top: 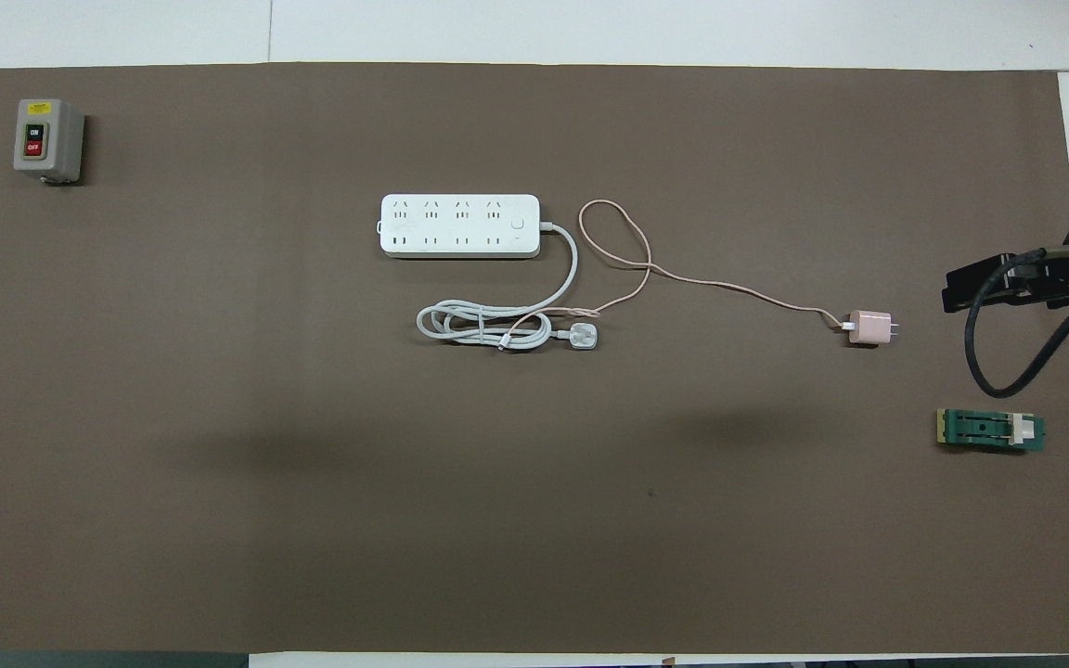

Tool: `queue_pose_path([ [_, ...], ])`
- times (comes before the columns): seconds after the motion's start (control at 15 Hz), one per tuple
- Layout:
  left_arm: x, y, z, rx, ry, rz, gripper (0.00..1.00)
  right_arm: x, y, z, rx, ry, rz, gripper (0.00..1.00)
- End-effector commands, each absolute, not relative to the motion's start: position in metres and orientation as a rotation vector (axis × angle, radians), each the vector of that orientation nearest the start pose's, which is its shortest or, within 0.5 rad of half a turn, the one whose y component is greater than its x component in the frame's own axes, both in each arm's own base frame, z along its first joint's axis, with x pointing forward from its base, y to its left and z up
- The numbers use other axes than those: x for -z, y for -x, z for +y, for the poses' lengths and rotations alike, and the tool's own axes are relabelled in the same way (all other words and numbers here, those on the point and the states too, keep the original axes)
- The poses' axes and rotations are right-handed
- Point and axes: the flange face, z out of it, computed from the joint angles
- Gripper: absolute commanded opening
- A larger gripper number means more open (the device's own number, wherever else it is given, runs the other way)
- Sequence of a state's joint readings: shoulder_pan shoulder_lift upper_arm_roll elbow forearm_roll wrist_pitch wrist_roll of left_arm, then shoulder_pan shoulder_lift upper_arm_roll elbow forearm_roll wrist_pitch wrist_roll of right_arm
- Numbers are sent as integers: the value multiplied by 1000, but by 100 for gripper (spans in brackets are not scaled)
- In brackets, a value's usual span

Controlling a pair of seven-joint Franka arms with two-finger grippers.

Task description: Plug charger into power strip

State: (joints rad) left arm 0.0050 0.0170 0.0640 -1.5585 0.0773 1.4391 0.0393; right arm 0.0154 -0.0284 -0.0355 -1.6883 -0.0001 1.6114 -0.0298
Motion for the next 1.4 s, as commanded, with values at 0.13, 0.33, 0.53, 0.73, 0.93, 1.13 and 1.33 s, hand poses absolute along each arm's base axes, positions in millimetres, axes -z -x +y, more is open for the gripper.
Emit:
queue_pose_path([
  [0.13, -612, -536, 47, -197, 3079, -45, 100, -589, -549, -13, -65, 3117, -43, 100],
  [0.33, -612, -536, 47, -197, 3079, -45, 100, -589, -548, -16, -68, 3117, -29, 100],
  [0.53, -612, -536, 47, -197, 3079, -45, 100, -588, -546, -25, -75, 3116, -5, 100],
  [0.73, -612, -536, 47, -195, 3079, -45, 100, -583, -542, -31, -95, 3112, 5, 100],
  [0.93, -612, -536, 47, -195, 3079, -45, 100, -577, -545, -45, -86, 3095, 74, 100],
  [1.13, -612, -536, 47, -197, 3079, -45, 100, -536, -551, -82, -179, 3029, 331, 100],
  [1.33, -612, -536, 47, -197, 3079, -45, 100, -498, -566, -101, -235, 2911, 688, 100],
])
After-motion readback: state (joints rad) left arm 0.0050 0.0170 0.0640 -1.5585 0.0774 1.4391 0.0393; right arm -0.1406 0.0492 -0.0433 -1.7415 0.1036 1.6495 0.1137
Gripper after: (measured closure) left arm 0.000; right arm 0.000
